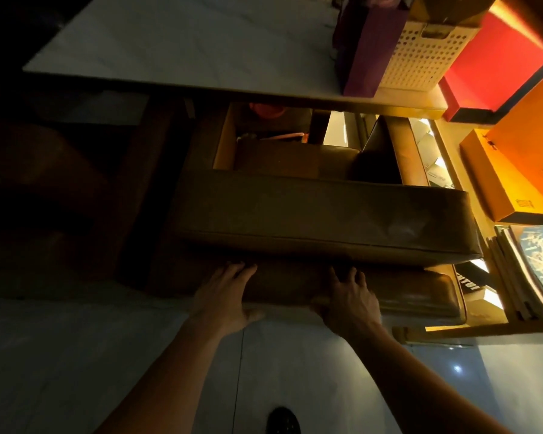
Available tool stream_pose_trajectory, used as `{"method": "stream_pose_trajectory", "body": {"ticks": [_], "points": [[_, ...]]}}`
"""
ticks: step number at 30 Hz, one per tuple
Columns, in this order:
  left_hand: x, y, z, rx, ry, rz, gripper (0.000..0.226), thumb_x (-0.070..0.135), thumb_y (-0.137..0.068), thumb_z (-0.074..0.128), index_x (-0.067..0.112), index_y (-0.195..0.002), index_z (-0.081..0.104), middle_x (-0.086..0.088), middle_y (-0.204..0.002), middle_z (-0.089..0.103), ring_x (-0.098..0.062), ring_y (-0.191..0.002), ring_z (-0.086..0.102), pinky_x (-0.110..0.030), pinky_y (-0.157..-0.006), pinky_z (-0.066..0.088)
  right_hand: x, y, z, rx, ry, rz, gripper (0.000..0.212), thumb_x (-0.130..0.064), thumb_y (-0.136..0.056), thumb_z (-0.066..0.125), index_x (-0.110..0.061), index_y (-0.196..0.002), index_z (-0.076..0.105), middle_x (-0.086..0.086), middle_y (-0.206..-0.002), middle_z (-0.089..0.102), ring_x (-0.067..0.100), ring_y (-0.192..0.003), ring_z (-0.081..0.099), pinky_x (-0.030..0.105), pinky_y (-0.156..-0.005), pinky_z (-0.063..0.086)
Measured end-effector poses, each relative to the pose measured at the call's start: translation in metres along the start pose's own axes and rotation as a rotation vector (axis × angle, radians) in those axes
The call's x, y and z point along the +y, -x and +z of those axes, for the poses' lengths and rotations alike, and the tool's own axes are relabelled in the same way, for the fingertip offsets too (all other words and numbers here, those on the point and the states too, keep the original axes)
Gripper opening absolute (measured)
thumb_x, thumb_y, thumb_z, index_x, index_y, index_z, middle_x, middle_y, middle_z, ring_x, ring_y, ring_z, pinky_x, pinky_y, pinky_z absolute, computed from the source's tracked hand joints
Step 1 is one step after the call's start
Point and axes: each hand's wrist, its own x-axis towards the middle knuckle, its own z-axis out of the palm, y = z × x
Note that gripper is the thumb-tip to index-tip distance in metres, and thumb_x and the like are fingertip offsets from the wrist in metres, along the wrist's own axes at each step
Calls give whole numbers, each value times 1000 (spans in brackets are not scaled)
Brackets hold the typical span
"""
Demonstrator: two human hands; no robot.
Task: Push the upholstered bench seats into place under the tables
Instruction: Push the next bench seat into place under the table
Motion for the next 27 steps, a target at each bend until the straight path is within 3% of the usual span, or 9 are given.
{"method": "stream_pose_trajectory", "body": {"ticks": [2, 5, 10, 15, 19, 22, 27], "points": [[-11, 16, -3, 24, 22, -4, 97, 70, -76, 64, 39, -153, 14, 8, -161, 16, -23, -145, 16, -44, -113, 27, -13, 10, -8, 21, -23, -47, 87, -69, -81, 59, -31, -149, 21, 13, -148, 37, 35, -132, 42, 45, -97, 49], [-46, 44, -20, 54, 74, -10, 97, 69, -76, 65, 38, -153, 16, 8, -160, 18, -22, -144, 19, -41, -114, 26, -57, 25, -17, -25, -64, -136, 85, -68, -82, 58, -31, -150, 23, 8, -149, 39, 30, -126, 50, 42, -92, 52], [-135, 105, -60, 122, 173, -27, 94, 70, -76, 65, 39, -153, 19, 10, -160, 20, -19, -144, 22, -40, -113, 30, -168, 62, -26, -52, -74, -219, 91, -64, -83, 61, -31, -155, 16, 10, -159, 28, 30, -138, 40, 42, -105, 44], [-255, 179, -98, 206, 224, -60, 89, 67, -79, 64, 39, -152, 22, 10, -160, 22, -15, -144, 23, -35, -113, 29, -308, 103, -26, -61, -67, -330, 85, -45, -86, 66, -32, -155, 18, 8, -156, 31, 29, -139, 39, 40, -105, 43], [-355, 237, -116, 268, 231, -140, 87, 69, -79, 62, 40, -151, 23, 10, -159, 24, -16, -144, 25, -38, -113, 31, -419, 130, -22, -49, -56, -401, 87, -47, -85, 67, -34, -154, 15, 9, -157, 27, 32, -136, 41, 43, -105, 42], [-418, 268, -123, 306, 263, -194, 86, 69, -80, 61, 39, -151, 23, 8, -159, 26, -16, -145, 23, -37, -115, 28, -485, 142, -22, -73, -61, -448, 78, -38, -86, 67, -37, -151, 24, 9, -157, 29, 32, -134, 43, 44, -107, 42], [-512, 289, -132, 367, 266, -249, 86, 68, -79, 61, 29, -150, 34, 1, -151, 40, -20, -137, 38, -34, -110, 33, -572, 124, -10, -55, -8, -470, 75, -36, -86, 68, -32, -149, 27, 9, -150, 38, 32, -128, 49, 42, -101, 45]]}}
